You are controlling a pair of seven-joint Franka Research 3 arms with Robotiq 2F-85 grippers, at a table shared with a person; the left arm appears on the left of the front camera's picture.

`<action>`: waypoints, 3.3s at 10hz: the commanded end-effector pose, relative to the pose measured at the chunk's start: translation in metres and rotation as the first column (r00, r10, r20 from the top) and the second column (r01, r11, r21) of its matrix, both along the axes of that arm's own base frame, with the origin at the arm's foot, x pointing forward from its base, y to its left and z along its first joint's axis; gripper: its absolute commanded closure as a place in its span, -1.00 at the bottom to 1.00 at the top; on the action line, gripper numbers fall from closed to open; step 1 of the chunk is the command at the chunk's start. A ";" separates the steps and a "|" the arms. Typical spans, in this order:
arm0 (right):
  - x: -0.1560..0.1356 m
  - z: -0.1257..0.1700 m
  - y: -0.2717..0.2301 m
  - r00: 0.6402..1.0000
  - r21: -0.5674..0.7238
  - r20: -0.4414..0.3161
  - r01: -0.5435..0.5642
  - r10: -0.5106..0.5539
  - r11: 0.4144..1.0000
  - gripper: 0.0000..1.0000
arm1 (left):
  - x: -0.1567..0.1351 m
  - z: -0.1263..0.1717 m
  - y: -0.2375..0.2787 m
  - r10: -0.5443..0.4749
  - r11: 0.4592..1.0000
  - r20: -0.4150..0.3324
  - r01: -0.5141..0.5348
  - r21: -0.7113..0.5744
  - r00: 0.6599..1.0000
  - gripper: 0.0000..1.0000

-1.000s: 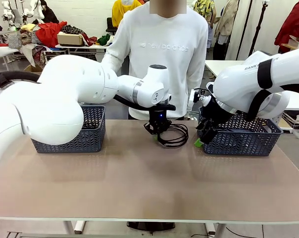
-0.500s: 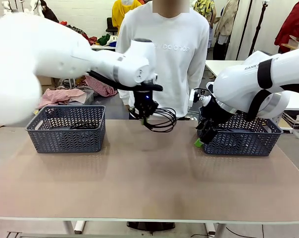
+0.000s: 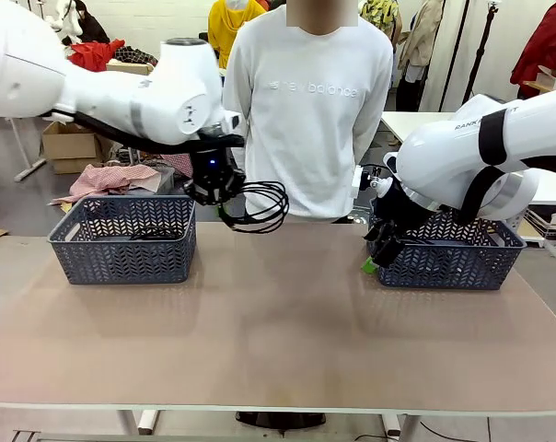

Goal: Organize the cables according to human instructions.
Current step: Pick up a bundle of cables and place it in the basket indicated by the human.

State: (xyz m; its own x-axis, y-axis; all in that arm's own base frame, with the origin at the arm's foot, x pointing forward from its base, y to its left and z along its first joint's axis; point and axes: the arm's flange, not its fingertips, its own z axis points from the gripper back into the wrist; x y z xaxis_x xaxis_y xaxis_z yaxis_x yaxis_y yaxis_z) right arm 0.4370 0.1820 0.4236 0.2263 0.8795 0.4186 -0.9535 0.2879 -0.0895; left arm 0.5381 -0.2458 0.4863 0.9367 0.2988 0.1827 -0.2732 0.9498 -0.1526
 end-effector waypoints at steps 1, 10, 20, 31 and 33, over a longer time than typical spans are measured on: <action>-0.001 0.001 0.000 1.000 0.000 0.004 -0.008 0.008 1.000 -1.00 | -0.013 0.000 0.031 -0.081 0.996 0.000 0.081 -0.033 0.997 0.91; -0.001 0.001 0.000 1.000 0.000 0.004 -0.008 0.008 1.000 -1.00 | -0.005 0.003 0.042 -0.089 0.996 -0.012 0.089 -0.021 0.996 0.91; -0.001 0.001 0.000 1.000 0.000 0.004 -0.008 0.008 1.000 -1.00 | 0.011 0.018 0.183 -0.184 0.982 -0.023 0.185 0.041 0.983 0.75; -0.001 0.001 0.000 1.000 0.000 0.004 -0.008 0.008 1.000 -1.00 | 0.054 -0.017 0.257 -0.120 0.992 0.004 0.120 0.027 0.993 0.75; -0.001 0.001 0.000 1.000 0.000 0.004 -0.008 0.008 1.000 -1.00 | 0.057 -0.023 0.259 -0.120 0.993 0.006 0.120 0.022 0.993 0.75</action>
State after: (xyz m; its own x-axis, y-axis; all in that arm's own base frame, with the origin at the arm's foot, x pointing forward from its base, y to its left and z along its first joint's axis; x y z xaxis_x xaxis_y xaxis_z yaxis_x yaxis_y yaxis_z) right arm 0.4370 0.1819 0.4236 0.2265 0.8795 0.4186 -0.9534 0.2881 -0.0894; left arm 0.5924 0.0095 0.4626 0.9658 0.1834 0.1831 -0.1655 0.9802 -0.1088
